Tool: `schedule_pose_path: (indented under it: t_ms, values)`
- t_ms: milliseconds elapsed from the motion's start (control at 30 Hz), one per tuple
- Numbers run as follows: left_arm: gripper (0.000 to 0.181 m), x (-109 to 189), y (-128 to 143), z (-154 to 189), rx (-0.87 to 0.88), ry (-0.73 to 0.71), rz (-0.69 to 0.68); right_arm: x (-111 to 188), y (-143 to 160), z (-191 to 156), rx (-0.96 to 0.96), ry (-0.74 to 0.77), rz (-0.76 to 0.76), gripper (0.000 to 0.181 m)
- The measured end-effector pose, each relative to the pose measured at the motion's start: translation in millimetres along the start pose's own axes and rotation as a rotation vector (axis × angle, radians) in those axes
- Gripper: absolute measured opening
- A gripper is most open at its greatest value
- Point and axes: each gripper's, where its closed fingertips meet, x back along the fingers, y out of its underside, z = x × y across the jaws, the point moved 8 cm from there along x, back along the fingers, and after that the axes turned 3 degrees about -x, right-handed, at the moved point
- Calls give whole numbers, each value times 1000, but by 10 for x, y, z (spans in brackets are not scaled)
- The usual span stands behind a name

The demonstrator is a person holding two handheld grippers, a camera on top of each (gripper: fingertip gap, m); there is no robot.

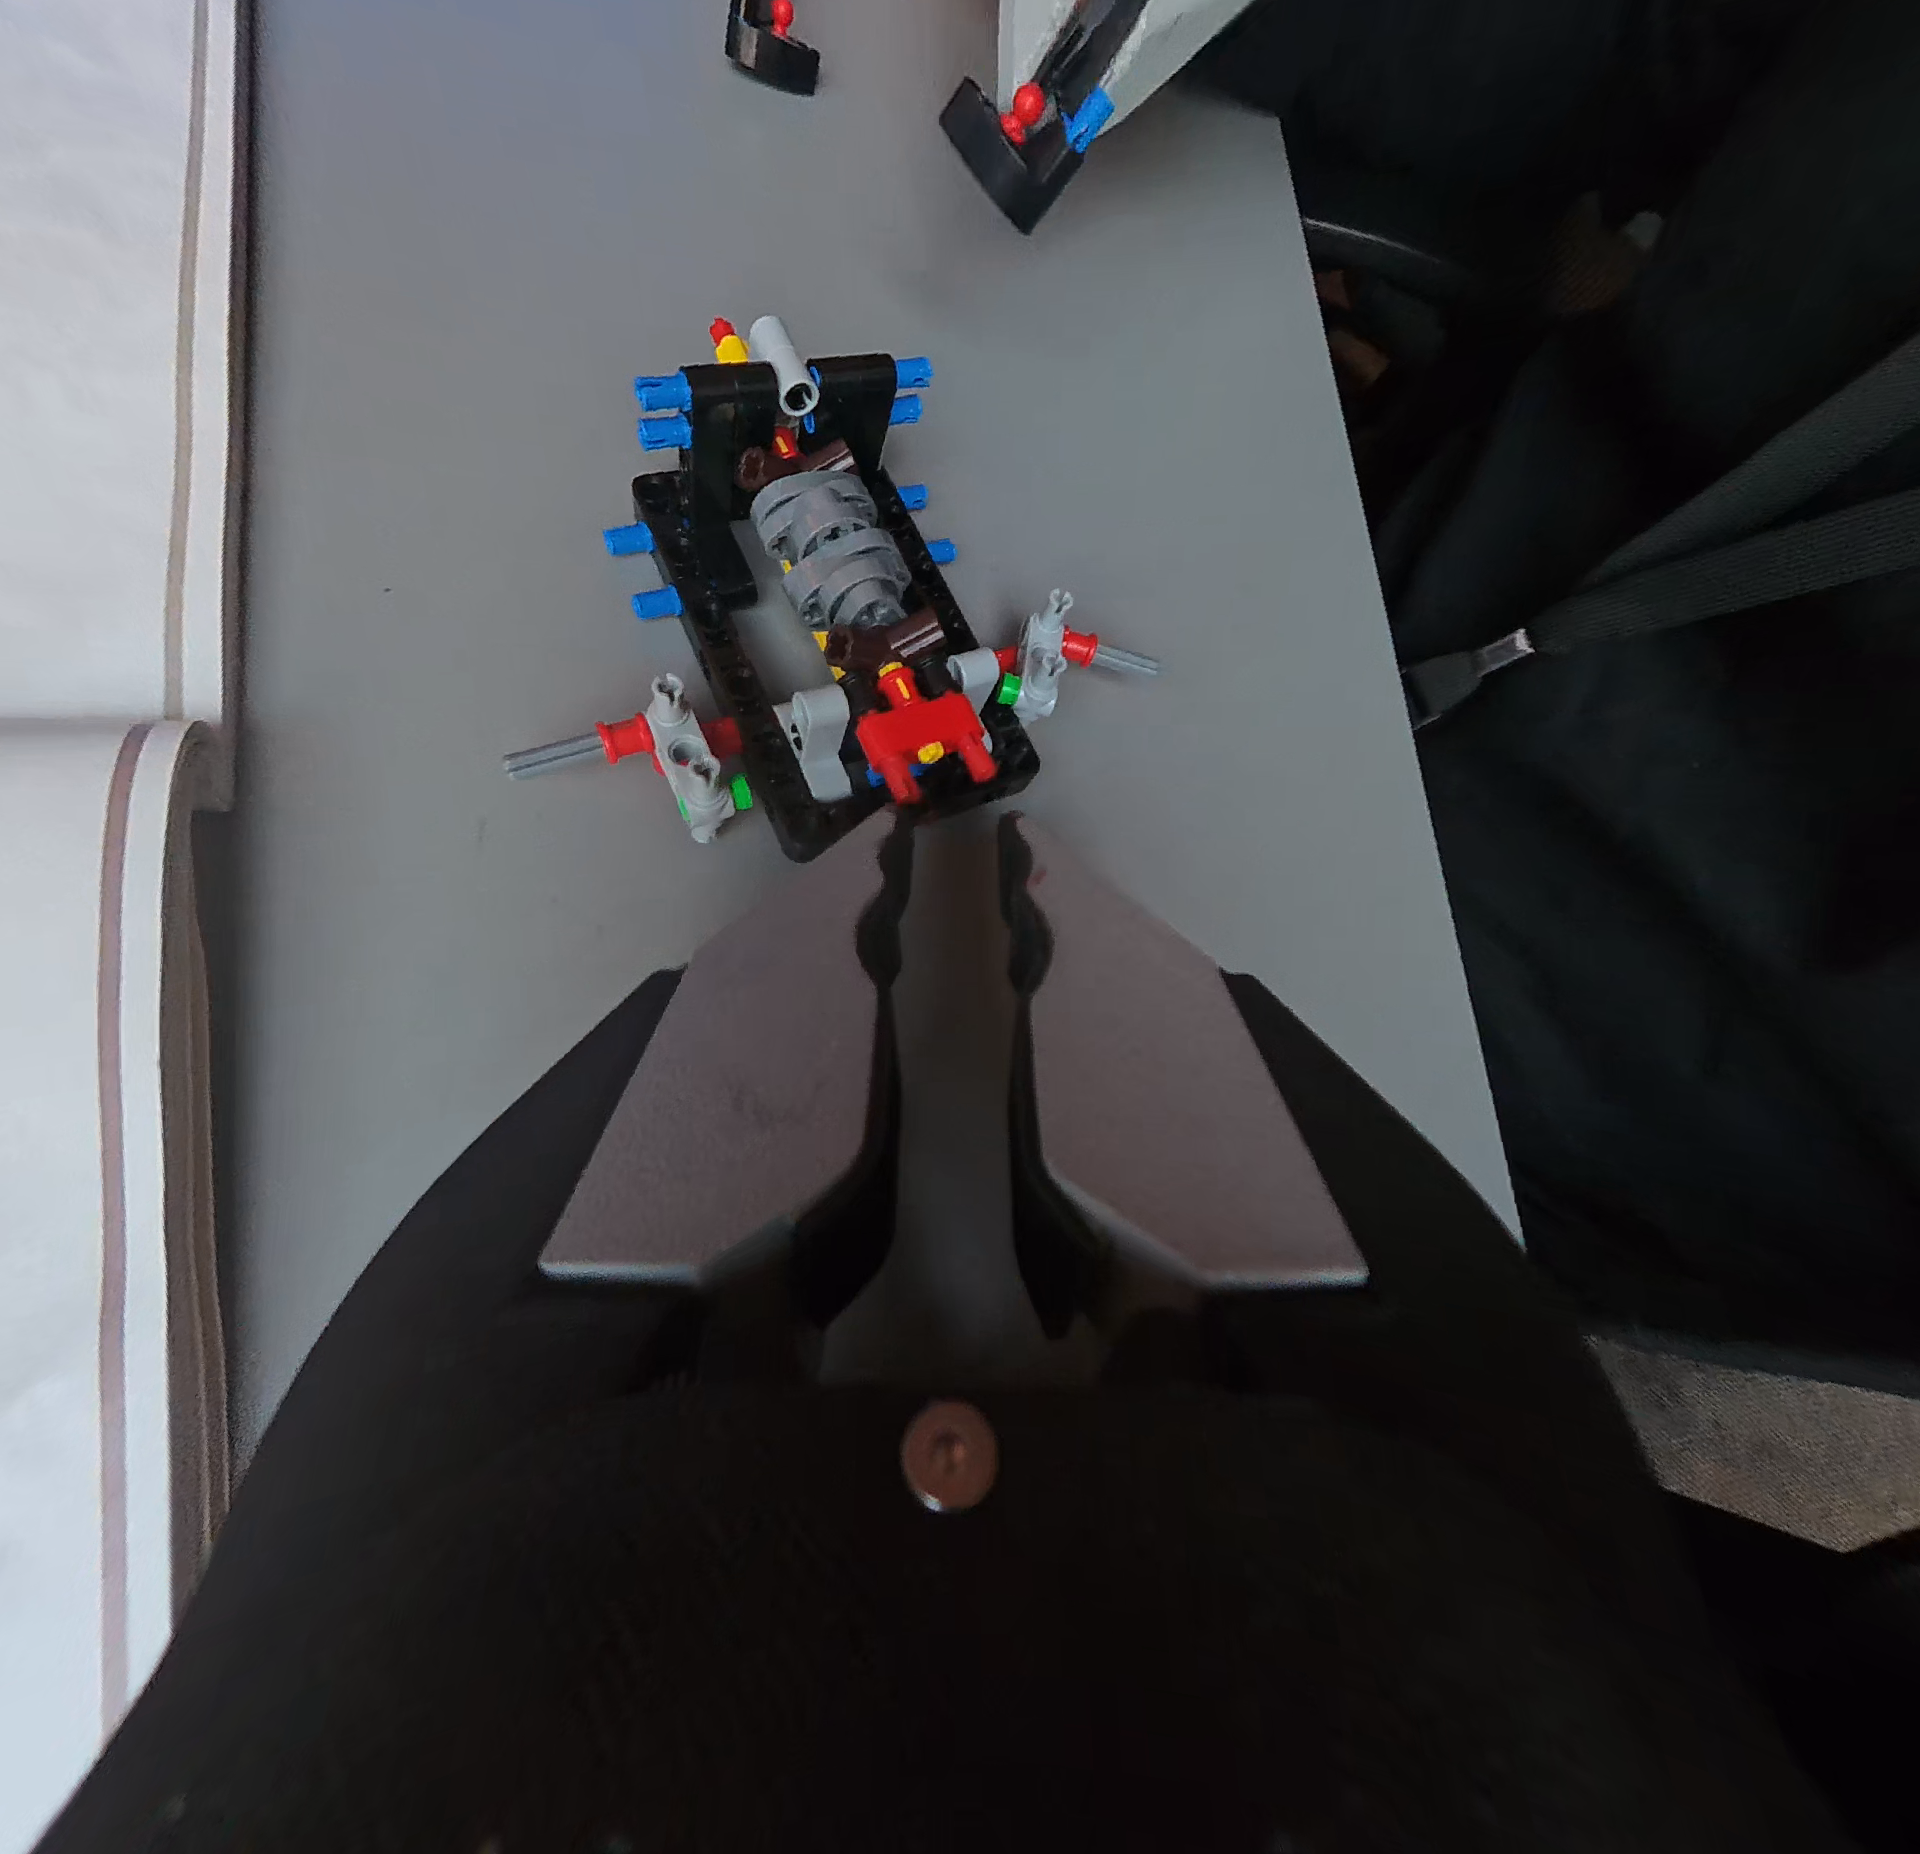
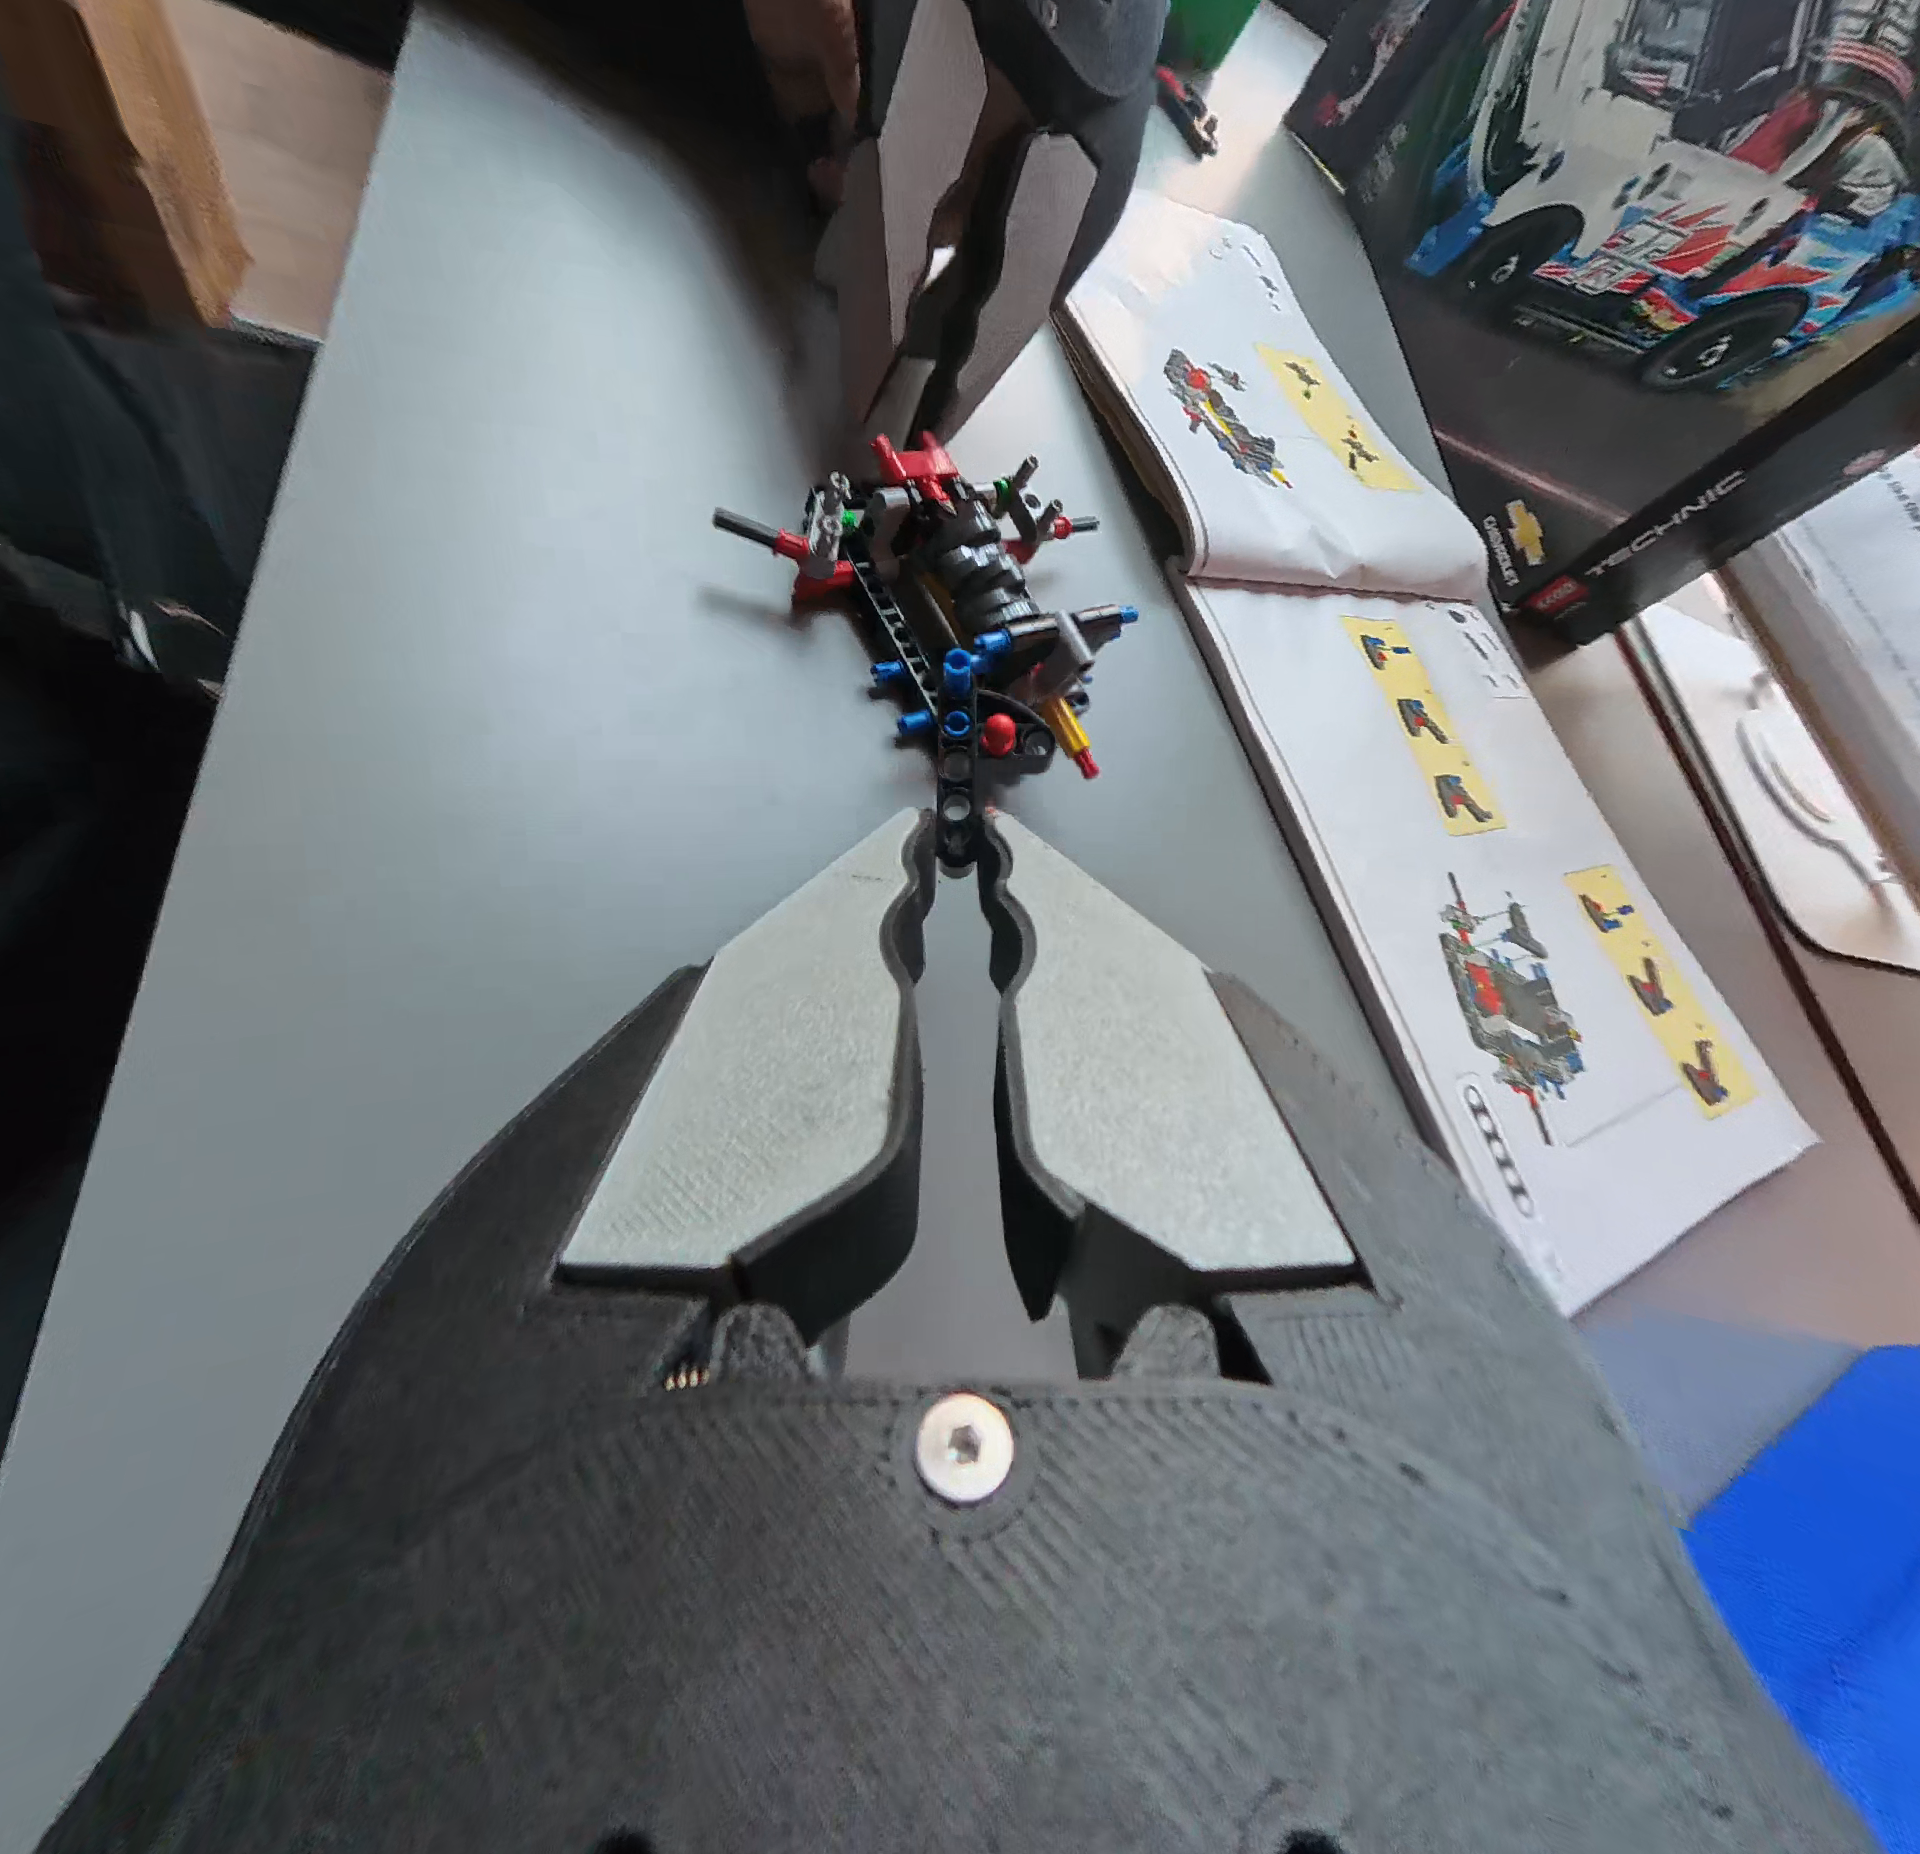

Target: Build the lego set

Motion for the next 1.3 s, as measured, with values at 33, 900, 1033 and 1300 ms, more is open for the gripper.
schedule_pose_path:
  t_ms: [33, 900, 1033, 1300]
  values:
    - [12, -21, -2, 13, -7, 2, -10, -4, -7, 18, -34, -26, 26, 4]
    - [11, -191, -165, 273, -61, 142, 65, 115, 169, -72, -136, -195, 19, 4]
    - [13, -125, -255, 290, -51, 115, 119, 157, 149, -113, -118, -222, 2, 4]
    - [34, -175, -648, 396, -61, -75, 152, -2, 122, -90, 50, -184, -110, 4]
